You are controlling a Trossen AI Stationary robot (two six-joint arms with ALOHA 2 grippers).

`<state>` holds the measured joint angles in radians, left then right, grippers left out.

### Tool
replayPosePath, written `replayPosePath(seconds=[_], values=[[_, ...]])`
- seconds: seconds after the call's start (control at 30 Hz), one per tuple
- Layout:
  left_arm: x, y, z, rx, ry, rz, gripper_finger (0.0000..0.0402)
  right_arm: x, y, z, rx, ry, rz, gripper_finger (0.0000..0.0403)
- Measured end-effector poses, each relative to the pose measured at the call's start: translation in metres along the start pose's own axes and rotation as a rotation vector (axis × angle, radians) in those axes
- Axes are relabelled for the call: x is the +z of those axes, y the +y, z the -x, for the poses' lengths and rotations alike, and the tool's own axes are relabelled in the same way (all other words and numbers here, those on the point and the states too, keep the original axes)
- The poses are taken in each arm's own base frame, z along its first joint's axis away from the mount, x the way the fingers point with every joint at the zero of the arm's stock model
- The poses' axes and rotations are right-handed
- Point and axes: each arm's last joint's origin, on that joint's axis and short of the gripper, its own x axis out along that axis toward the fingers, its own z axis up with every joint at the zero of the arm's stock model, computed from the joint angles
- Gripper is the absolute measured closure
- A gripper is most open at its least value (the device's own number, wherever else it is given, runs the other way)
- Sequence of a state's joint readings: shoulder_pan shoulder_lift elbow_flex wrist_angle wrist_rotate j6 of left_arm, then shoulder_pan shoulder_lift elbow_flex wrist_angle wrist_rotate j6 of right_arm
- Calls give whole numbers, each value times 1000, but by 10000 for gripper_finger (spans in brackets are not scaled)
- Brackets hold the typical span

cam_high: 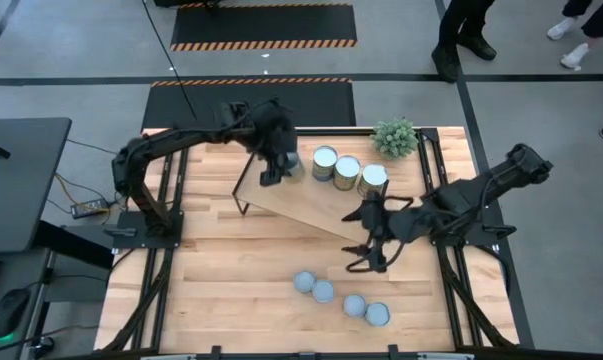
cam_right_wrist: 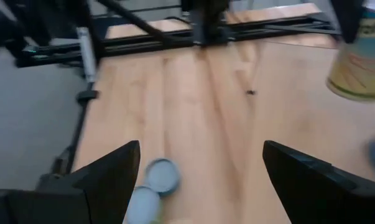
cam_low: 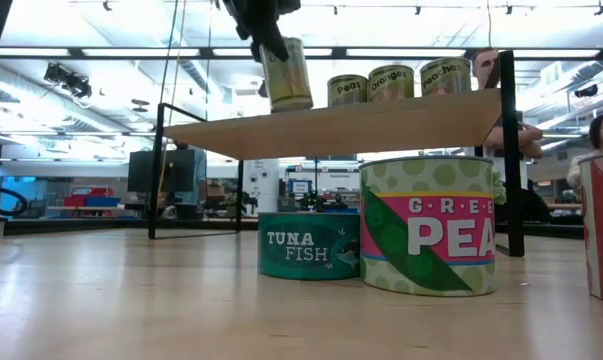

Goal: Pick and place cans onto a shelf
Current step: Put the canned carrots on the shelf

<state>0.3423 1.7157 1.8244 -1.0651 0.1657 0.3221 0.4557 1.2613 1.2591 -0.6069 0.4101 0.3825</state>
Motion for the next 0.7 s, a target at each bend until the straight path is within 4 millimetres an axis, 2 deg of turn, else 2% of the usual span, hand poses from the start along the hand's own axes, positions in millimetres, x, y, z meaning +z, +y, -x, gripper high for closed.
replayPosePath(seconds=[0.2, 0.57, 0.7], values=[[-3, 20, 1, 50, -17, -66, 84, 3, -13, 9, -24, -3, 6, 56], [-6, 29, -36, -14, 49, -172, 83, 9, -23, 10, -3, -24, -11, 56], [-6, 33, -40, -2, 53, -177, 83, 9, -23, 10, -3, -23, -14, 56]])
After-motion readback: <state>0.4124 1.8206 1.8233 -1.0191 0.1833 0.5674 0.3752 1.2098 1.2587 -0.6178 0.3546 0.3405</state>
